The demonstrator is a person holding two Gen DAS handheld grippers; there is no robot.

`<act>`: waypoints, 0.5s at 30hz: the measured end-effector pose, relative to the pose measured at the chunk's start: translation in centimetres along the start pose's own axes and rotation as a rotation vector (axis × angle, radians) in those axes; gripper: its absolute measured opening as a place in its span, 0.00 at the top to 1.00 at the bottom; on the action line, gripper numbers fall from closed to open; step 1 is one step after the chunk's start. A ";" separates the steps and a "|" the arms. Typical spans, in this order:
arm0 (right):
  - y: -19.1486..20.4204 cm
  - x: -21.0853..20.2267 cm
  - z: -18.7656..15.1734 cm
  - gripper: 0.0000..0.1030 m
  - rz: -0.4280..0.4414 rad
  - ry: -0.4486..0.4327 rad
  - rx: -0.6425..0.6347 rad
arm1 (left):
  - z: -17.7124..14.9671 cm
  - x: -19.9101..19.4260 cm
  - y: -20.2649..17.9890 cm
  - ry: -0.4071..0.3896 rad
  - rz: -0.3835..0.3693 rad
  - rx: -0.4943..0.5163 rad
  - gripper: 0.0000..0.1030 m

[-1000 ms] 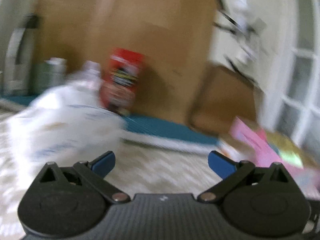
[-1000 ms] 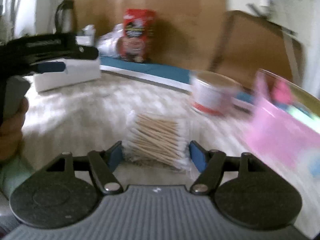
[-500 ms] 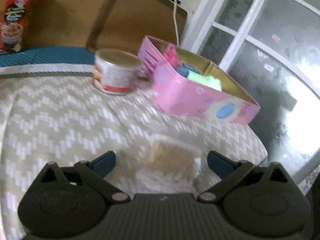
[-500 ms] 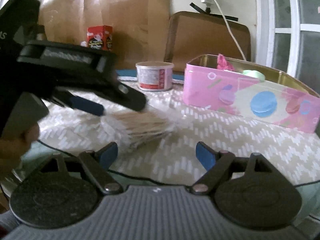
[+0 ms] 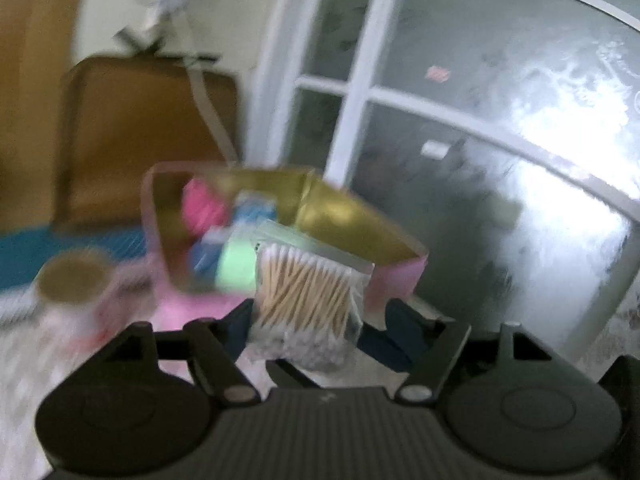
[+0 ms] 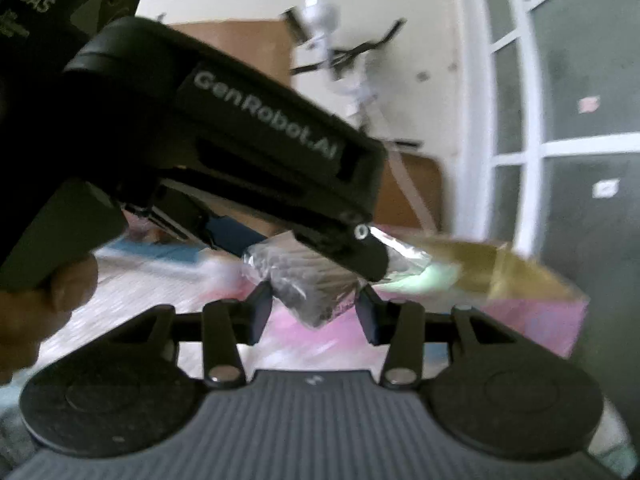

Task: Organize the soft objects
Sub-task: 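Grasp the swab pack with the left gripper while the right gripper releases it, then lower the swab pack into the pink tin and open the left gripper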

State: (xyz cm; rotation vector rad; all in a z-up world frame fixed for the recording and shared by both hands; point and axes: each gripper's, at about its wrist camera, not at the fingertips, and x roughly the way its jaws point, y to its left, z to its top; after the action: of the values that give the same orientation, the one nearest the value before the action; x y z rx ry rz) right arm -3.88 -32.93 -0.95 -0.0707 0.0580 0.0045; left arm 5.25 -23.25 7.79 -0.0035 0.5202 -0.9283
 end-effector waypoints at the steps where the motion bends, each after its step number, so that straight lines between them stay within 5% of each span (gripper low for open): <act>1: -1.2 0.7 0.3 0.53 -0.020 -0.004 0.010 | 1.0 1.4 -0.4 -0.012 -0.012 0.010 0.29; 6: -6.2 6.4 0.7 0.47 -0.166 0.055 0.033 | 3.9 8.4 -0.8 -0.001 0.031 -0.031 0.00; 9: -8.4 9.9 -0.1 0.40 -0.272 0.160 0.038 | 4.2 10.7 -0.3 0.019 0.144 -0.037 0.00; 15: -8.2 6.5 -0.9 0.39 -0.254 0.096 0.132 | 3.1 9.6 0.7 0.034 0.238 -0.023 0.00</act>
State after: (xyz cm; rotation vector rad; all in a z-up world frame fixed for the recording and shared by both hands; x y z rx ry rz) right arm 2.59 -41.20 -1.61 0.0540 0.1446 -0.2560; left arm 11.76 -30.83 6.29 0.0527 0.5494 -0.6906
